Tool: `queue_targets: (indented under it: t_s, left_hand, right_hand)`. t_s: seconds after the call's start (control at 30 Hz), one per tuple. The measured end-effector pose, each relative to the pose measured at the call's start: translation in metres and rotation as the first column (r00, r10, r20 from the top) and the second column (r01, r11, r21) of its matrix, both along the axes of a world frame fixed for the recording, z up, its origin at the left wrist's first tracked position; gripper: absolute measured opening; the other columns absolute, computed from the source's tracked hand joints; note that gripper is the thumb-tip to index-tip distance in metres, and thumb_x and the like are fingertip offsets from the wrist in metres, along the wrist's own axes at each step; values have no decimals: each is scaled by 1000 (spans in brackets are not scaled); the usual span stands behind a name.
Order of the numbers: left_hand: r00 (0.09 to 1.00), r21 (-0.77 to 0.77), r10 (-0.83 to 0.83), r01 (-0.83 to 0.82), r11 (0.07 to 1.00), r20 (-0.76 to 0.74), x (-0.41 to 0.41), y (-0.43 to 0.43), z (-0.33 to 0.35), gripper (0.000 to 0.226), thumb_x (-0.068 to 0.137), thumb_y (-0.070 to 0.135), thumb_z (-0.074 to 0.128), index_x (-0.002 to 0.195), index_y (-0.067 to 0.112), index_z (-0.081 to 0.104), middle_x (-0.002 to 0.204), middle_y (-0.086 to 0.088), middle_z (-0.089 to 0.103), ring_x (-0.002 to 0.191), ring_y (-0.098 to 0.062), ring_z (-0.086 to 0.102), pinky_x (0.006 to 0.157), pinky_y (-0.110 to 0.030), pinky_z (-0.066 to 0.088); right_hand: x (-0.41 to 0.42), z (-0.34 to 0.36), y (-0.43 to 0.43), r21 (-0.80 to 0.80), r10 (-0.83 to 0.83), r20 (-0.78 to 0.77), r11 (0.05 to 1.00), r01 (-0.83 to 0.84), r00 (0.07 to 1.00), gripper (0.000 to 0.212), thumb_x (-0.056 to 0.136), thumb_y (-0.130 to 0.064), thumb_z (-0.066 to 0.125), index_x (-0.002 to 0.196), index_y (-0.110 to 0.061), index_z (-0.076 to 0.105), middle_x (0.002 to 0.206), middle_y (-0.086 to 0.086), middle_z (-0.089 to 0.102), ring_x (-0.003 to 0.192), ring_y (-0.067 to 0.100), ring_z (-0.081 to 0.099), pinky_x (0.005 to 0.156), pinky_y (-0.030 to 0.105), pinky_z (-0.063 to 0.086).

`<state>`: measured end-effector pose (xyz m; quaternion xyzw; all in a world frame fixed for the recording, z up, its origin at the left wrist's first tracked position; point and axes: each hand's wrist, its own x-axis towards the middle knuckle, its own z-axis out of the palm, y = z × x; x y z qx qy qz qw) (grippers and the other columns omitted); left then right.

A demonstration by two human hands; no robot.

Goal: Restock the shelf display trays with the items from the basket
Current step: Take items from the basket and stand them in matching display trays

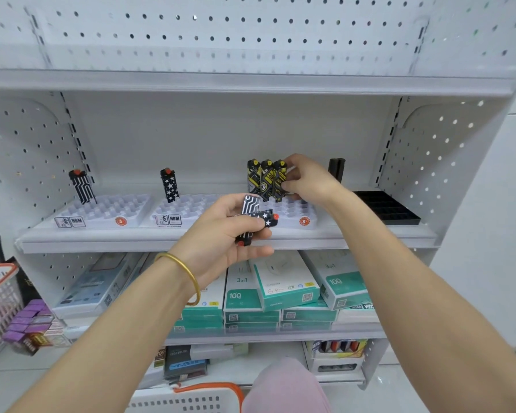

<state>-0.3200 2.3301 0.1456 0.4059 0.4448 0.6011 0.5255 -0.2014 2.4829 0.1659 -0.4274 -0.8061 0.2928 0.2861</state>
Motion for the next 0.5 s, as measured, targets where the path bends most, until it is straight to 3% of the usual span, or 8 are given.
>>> queue_targets:
  t_s: [0.1, 0.27, 0.4, 0.5]
  left_hand:
    - [999, -46, 11, -13, 999, -48, 1, 5, 1, 35, 90, -7, 51, 122, 7, 51, 110, -14, 55, 73, -16, 63, 53, -26, 56]
    - [1000, -50, 10, -11, 999, -8, 0, 4, -2, 37, 90, -7, 50, 123, 7, 50, 109, -15, 55, 72, -16, 62, 51, -26, 54]
    - [1000, -39, -5, 6, 999, 21, 1, 1, -6, 34, 90, -7, 50, 120, 9, 52, 110, -16, 54, 72, -16, 62, 52, -26, 54]
    - [999, -8, 5, -5, 1000, 41, 1, -1, -6, 34, 90, -8, 50, 119, 9, 53, 112, -16, 54, 71, -16, 63, 53, -26, 54]
  right_hand:
    - [-2, 0, -2, 18, -4, -45, 1000, 4, 999, 38, 91, -11, 55, 127, -16, 45, 104, 10, 56, 78, 25, 58, 72, 42, 54]
    - [-6, 0, -3, 76, -16, -9, 997, 17, 1000, 35, 93, -14, 53, 127, -10, 47, 111, 16, 58, 97, 32, 59, 86, 46, 52]
    - [-6, -1, -4, 114, -14, 2, 993, 14, 1000, 34, 93, -15, 52, 127, -9, 47, 101, 12, 57, 88, 27, 57, 76, 38, 51]
    - [-6, -3, -4, 152, -28, 7, 988, 26, 1000, 35, 94, -15, 51, 128, -9, 46, 95, 5, 52, 82, 21, 51, 63, 25, 40]
